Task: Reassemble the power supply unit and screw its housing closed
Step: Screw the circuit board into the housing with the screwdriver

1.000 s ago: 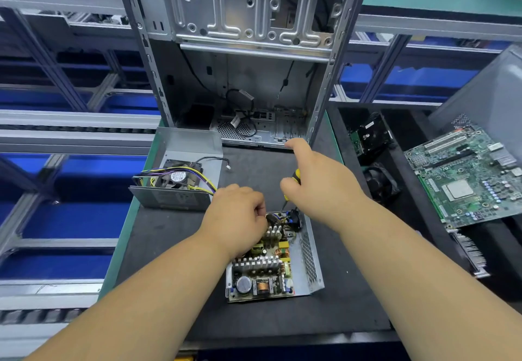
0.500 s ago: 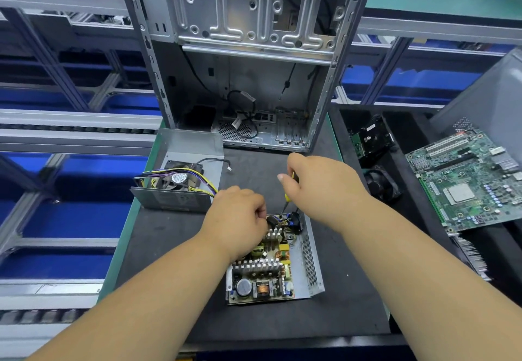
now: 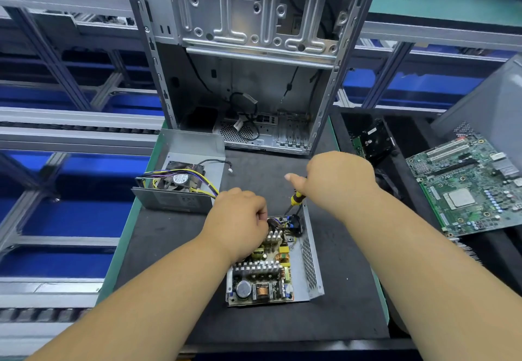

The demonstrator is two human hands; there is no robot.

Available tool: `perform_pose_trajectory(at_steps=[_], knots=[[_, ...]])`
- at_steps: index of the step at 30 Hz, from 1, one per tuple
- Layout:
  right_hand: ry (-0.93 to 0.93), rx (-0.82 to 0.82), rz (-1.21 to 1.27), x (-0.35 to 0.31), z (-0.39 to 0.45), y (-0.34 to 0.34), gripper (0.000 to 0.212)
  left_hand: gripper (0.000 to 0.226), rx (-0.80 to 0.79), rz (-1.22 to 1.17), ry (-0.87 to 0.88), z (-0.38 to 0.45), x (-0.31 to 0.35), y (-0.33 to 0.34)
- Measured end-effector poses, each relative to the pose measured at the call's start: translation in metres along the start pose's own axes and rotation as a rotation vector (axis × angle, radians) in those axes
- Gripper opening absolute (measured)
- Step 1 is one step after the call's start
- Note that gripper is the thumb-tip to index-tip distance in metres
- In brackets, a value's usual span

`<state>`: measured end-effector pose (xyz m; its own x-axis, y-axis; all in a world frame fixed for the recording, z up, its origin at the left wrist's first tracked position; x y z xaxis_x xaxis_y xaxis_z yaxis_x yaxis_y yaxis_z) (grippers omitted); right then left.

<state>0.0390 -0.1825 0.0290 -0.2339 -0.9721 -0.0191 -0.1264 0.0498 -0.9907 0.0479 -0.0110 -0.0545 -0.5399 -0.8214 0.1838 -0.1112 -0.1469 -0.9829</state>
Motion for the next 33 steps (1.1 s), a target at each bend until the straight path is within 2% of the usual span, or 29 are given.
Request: perform_pose_trajectory(at_steps=[3, 6, 7, 10, 15, 17, 20, 21, 23, 27, 29, 33], knots=[[-0.103, 0.065, 0.092, -0.003, -0.006, 0.006, 0.054, 0.012, 0.003, 0.003, 0.004, 0.000, 0.000, 0.001], [-0.272, 0.023, 0.321, -0.009, -0.009, 0.008, 0.019, 0.011, 0.007, -0.007, 0.002, 0.000, -0.001, 0.001], [-0.315, 0.007, 0.360, -0.010, -0.010, 0.007, 0.014, 0.011, 0.006, -0.004, 0.002, 0.000, -0.001, 0.000], [-0.321, 0.025, 0.317, -0.011, -0.013, 0.005, 0.024, 0.011, 0.008, -0.004, 0.005, -0.001, 0.000, 0.000], [-0.153, 0.095, 0.060, -0.014, -0.008, 0.007, 0.054, 0.012, 0.020, -0.018, 0.000, -0.002, 0.000, 0.000], [-0.150, 0.109, 0.128, -0.015, -0.011, 0.008, 0.050, 0.013, 0.024, -0.014, 0.002, -0.002, 0.000, -0.001], [-0.222, 0.049, 0.377, -0.011, -0.014, 0.007, 0.017, 0.012, 0.026, -0.013, 0.002, -0.002, 0.000, 0.000], [-0.236, 0.027, 0.450, -0.010, -0.013, 0.006, 0.014, 0.012, 0.027, -0.010, 0.002, -0.002, 0.000, 0.000], [-0.243, 0.033, 0.481, -0.009, -0.014, 0.005, 0.022, 0.012, 0.026, -0.006, 0.002, -0.001, -0.001, 0.000], [-0.218, 0.141, 0.189, -0.007, -0.016, 0.013, 0.034, 0.012, 0.031, -0.003, 0.002, -0.001, 0.000, 0.000], [-0.234, 0.141, 0.255, -0.009, -0.018, 0.014, 0.030, 0.012, 0.027, -0.005, 0.002, -0.001, 0.000, 0.000], [-0.255, 0.004, 0.514, -0.010, -0.015, 0.009, 0.027, 0.012, 0.024, -0.016, 0.003, 0.000, 0.001, -0.002]])
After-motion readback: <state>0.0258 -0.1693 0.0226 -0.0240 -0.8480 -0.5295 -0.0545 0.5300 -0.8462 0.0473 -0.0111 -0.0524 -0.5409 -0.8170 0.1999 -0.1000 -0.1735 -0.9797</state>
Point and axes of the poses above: each hand's wrist, its own z-axis towards the middle knuckle, its own y-axis out of the palm, x = y × z, the point moved 1 cm from there along z, towards the middle knuckle, and after that the axes turned 13 degrees about z, right-handed, at the moved point
